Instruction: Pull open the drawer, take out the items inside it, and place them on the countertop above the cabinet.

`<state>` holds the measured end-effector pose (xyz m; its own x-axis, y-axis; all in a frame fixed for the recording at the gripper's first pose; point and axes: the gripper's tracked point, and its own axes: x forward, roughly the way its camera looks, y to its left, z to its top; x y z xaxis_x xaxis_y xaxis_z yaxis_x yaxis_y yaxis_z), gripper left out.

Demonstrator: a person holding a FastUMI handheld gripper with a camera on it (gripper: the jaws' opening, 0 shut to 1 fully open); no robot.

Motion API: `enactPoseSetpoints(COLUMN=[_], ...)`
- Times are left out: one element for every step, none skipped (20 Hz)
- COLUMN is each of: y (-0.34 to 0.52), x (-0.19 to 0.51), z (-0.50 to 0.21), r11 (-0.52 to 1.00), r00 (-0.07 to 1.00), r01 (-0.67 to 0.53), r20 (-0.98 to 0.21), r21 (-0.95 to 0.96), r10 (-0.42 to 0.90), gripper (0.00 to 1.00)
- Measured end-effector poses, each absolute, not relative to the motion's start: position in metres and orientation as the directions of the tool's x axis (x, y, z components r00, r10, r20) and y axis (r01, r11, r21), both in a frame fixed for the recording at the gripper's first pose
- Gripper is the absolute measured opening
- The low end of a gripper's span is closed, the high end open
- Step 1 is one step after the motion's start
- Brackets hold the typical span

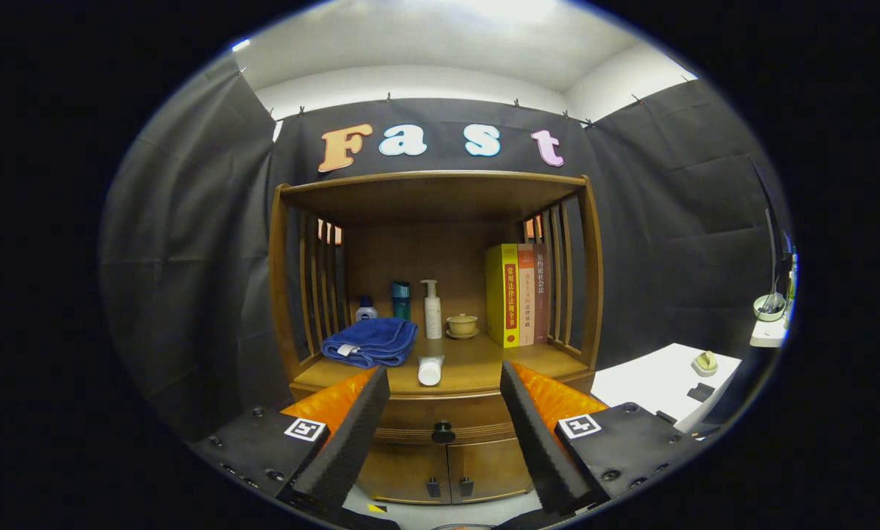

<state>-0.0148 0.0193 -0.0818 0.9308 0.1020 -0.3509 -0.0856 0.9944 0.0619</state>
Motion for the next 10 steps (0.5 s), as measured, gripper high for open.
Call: enactPoseSetpoints(y=[0.0203, 0.0207, 0.02, 0.0197, 0.0202, 0.0205, 0.0206, 0.0204, 0.0196, 0.0192], x=[-0.0148, -0.015, -0.0149, -0.0148, -0.0147, -0.0149, -0.0147, -0.0145, -0.0143, -0.014], z=[-0.0822, -0.0823, -0.0829, -0.084, -0.0852, -0.0862, -0.0872, -0.0873, -0.088, -0.0884], r11=[0.994, 0.994, 0.994, 0.995, 0.994, 0.994, 0.994, 0.994, 0.995, 0.995], r00=[0.93, 0.93, 0.93, 0.93, 0.929, 0.928, 0.927, 0.927, 0.927, 0.927], r01=[-0.088, -0.089, -0.089, -0.087, -0.087, -0.086, -0.085, -0.085, -0.084, -0.083], r20=[-0.352, -0.352, -0.352, -0.354, -0.356, -0.359, -0.36, -0.361, -0.362, -0.362], r21=[0.062, 0.061, 0.059, 0.057, 0.059, 0.062, 0.063, 0.063, 0.061, 0.06], r10=[0.104, 0.105, 0.104, 0.102, 0.102, 0.103, 0.103, 0.102, 0.101, 0.099], gripper=[0.99, 0.99, 0.99, 0.99, 0.99, 0.99, 0.99, 0.99, 0.99, 0.99])
